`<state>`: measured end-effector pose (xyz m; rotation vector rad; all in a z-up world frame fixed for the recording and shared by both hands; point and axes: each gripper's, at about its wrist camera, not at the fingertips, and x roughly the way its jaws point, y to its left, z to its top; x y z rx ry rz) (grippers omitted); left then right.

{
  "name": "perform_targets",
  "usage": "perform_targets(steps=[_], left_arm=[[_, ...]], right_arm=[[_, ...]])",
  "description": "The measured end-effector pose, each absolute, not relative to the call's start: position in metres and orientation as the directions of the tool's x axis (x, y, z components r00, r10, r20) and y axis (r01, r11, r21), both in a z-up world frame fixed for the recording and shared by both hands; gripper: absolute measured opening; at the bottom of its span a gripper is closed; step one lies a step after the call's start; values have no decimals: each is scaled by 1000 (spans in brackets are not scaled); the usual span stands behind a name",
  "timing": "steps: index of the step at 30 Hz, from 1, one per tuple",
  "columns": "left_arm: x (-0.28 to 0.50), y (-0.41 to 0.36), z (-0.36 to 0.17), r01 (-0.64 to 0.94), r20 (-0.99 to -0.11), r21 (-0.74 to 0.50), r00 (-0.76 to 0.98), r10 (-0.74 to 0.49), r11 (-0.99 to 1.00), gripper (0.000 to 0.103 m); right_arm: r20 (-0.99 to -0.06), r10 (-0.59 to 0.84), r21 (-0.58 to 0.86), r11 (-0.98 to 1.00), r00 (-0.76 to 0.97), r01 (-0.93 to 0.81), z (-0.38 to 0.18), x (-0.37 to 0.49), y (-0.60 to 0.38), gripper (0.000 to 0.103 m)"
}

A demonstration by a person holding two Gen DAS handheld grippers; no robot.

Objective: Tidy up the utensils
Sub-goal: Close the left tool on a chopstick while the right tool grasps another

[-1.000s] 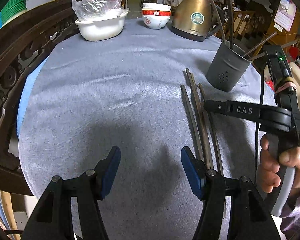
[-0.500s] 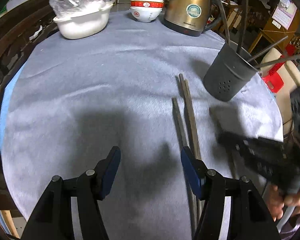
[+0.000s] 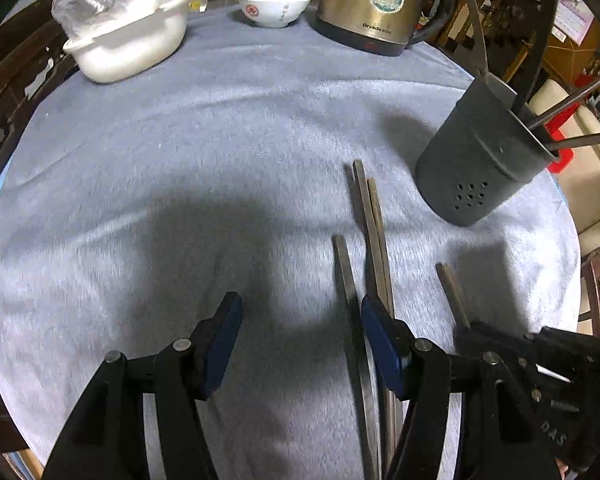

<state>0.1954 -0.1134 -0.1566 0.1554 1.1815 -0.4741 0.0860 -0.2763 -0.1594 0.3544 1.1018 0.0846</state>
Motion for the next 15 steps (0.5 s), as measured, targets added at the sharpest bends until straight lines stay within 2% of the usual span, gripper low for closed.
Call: perform_targets(steps=[2,4,6,8,15], left_arm=[[199,-117,-157,441,-916,-117,299,-268,890,56],[198,-119,-156,455,-916,-88,313,-251,886,45],[197,-121,-156,469,-914,-57,332,-235,882,24],[196,-119,-157,488,-908,-78,326,-265,870,11],[185,-103,-157,504,-908,-120,294,-300,856,5]], right_arm=[[-859,237,317,942,455,108,-159,87,-276,7],[-859,232,312,944,456,107,-159,86,-275,7],[-860,226,305,946,458,106,-159,87,-275,7],[-860,224,303,947,458,107,-159,87,-274,7],[-877,210,282,953,433,108,-158,92,-272,7]])
